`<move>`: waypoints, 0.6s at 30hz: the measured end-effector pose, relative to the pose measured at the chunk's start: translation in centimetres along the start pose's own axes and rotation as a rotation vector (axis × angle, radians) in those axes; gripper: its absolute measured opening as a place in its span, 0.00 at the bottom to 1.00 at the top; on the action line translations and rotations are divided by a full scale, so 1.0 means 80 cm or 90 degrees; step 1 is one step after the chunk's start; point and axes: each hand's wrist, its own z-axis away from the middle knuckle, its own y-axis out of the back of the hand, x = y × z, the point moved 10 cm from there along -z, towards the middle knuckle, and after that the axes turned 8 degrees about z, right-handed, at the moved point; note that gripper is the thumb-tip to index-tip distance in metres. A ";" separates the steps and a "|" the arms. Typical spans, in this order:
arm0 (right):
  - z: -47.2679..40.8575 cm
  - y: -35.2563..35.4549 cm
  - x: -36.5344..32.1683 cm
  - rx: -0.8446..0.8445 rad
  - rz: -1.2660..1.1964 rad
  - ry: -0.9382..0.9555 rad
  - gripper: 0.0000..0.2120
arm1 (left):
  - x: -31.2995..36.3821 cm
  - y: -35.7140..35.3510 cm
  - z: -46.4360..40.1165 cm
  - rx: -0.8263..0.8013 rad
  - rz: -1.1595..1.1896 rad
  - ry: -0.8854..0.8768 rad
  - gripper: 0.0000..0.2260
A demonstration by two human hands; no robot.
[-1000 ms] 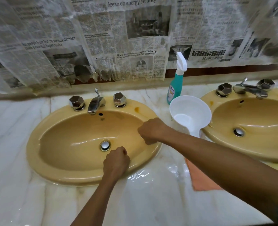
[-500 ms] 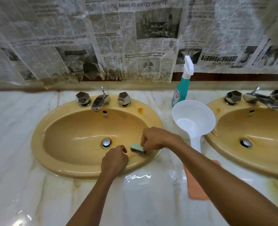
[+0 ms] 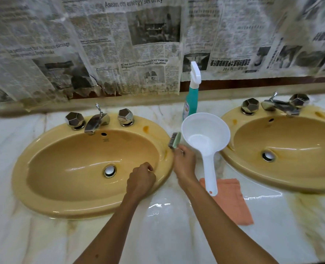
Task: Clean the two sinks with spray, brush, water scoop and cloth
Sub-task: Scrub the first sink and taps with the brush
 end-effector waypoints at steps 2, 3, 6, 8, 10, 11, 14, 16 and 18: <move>-0.012 0.022 0.009 0.035 0.016 0.029 0.08 | -0.001 0.003 0.001 0.011 -0.010 -0.003 0.18; -0.017 0.028 0.015 0.031 0.019 0.030 0.07 | 0.000 0.003 0.003 0.015 -0.014 -0.007 0.18; -0.027 0.035 0.026 -0.023 0.035 0.035 0.06 | 0.003 0.003 0.004 0.027 -0.022 -0.013 0.18; -0.028 0.038 0.032 -0.055 0.043 0.047 0.08 | 0.002 0.002 0.003 0.027 -0.021 -0.006 0.19; -0.023 0.042 0.038 -0.071 0.070 0.055 0.08 | 0.002 0.003 0.003 0.028 -0.019 0.000 0.19; -0.020 0.044 0.042 -0.079 0.092 0.055 0.08 | 0.002 0.003 0.003 0.028 -0.020 0.002 0.19; 0.009 0.042 0.047 -0.111 0.140 0.071 0.17 | 0.001 0.002 0.002 0.025 -0.017 0.003 0.19; 0.046 0.036 0.054 -0.125 0.146 0.081 0.19 | 0.002 0.001 0.002 0.024 -0.017 0.003 0.19; 0.073 0.030 0.060 -0.122 0.145 0.090 0.19 | 0.003 0.002 0.002 0.026 -0.016 0.003 0.19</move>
